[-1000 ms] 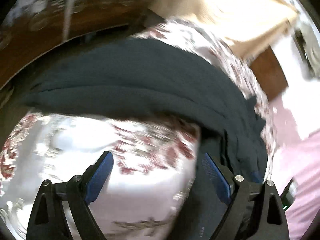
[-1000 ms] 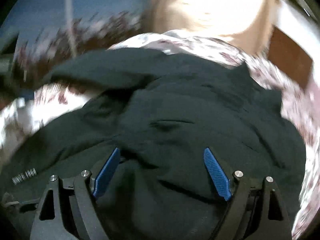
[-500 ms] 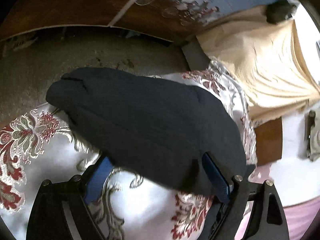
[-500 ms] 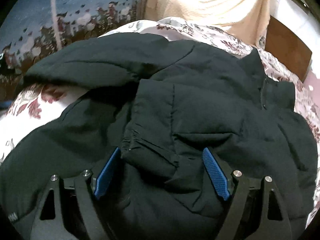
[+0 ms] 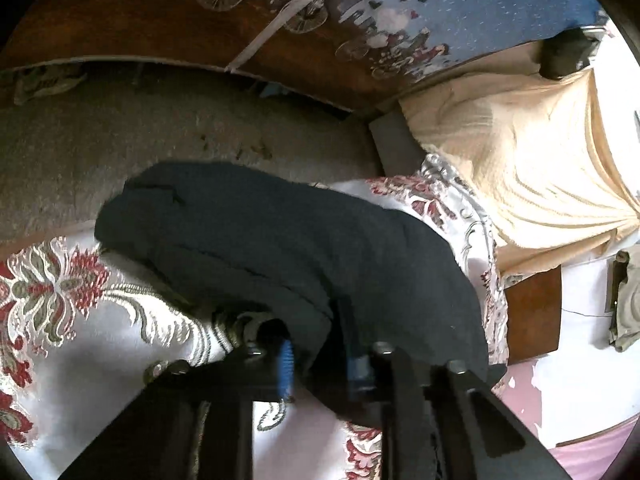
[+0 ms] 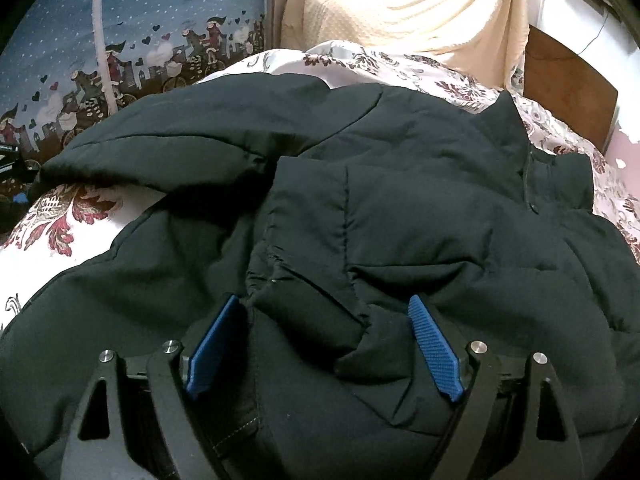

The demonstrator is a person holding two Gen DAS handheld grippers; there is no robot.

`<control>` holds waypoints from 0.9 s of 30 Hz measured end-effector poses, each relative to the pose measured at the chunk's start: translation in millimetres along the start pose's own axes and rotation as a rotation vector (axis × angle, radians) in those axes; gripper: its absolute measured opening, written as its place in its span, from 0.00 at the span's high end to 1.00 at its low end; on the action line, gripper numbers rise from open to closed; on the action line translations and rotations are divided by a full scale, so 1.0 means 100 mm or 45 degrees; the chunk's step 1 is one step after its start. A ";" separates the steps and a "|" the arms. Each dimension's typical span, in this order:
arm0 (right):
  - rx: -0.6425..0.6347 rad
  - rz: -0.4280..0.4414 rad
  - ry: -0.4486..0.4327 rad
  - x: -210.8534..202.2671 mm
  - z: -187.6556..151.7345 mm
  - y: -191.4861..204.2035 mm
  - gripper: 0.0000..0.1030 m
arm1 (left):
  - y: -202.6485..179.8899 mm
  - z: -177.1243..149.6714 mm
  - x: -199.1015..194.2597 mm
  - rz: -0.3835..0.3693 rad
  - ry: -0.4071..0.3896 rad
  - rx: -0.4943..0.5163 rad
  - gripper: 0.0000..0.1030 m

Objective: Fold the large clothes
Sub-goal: 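Grasp the other sleeve with the left tool and lift it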

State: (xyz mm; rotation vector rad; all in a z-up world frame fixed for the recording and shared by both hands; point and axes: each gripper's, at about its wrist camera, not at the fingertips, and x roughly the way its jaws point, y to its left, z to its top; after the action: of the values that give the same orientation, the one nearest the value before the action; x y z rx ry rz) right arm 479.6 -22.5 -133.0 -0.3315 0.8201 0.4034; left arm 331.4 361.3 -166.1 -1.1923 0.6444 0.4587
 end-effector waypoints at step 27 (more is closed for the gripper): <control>0.172 0.000 -0.192 -1.23 -0.06 -0.79 0.19 | -2.18 -1.25 -0.88 -0.179 -0.287 1.049 0.93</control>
State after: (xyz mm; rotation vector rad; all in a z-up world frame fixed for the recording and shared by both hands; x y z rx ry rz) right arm 437.2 -120.6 -33.1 -0.1734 0.6961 0.3662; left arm 379.0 175.1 17.4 -0.3907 0.4728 0.1654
